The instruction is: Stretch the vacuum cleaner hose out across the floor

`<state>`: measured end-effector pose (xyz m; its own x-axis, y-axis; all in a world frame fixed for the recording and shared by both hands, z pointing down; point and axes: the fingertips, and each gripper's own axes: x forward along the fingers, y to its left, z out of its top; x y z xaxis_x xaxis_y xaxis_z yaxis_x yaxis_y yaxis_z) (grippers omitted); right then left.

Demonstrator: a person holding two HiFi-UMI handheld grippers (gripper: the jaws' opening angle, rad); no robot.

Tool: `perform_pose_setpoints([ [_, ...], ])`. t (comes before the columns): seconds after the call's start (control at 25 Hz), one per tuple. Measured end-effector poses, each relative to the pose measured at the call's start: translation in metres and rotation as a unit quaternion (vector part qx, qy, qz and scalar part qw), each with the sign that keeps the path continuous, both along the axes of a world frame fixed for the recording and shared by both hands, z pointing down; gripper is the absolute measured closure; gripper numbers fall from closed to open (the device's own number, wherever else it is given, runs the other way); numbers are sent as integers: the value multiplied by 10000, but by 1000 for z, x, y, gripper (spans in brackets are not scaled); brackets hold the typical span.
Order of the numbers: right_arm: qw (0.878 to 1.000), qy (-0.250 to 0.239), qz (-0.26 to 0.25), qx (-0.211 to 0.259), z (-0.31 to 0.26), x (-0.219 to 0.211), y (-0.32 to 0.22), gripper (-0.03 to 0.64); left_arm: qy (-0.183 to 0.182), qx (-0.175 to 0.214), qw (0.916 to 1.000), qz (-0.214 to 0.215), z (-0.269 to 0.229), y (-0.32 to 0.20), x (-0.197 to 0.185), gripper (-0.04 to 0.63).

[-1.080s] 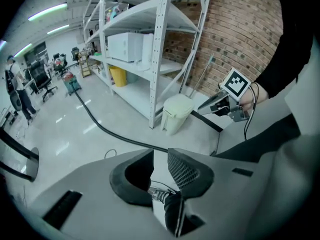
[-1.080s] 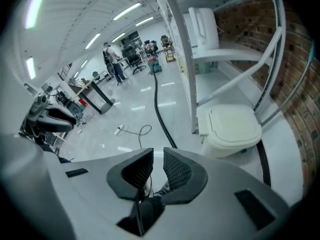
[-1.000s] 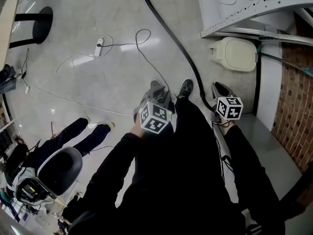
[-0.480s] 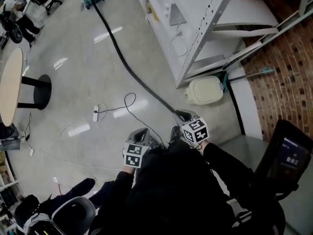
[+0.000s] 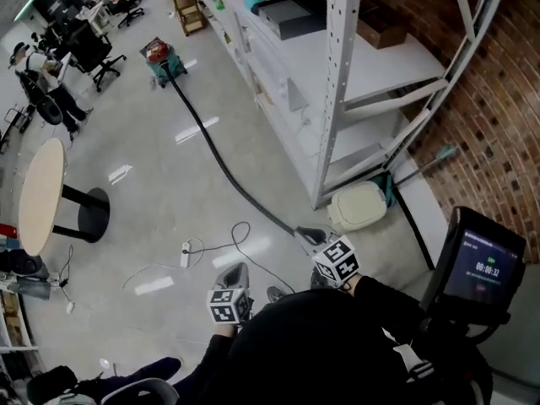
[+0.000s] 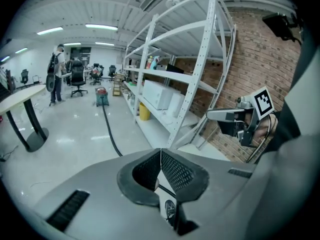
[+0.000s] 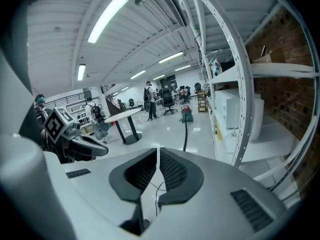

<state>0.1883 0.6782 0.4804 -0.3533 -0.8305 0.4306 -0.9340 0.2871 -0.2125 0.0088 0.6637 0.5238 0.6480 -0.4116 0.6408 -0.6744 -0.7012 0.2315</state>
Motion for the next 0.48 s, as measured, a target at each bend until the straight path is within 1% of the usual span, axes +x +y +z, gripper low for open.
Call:
perform_pose_setpoints([
  [0.12, 9992, -67, 283, 280, -36, 3, -3, 586, 174, 78, 9998, 30, -21, -15, -3, 574],
  [0.2, 9980, -90, 338, 531, -64, -3, -11, 588, 371, 282, 9989, -51, -46, -27, -9, 574],
  [0.28, 9963, -32, 273, 820, -91, -9, -21, 594, 655, 585, 9959, -202, -75, -38, -12, 574],
  [0.36, 9931, 52, 132, 1163, -114, -12, -32, 594, 901, 925, 9911, -315, -101, -50, -11, 574],
  [0.48, 9874, 67, -91, 1578, -141, -23, -48, 595, 1125, 1328, 9839, -411, -134, -67, -16, 574],
])
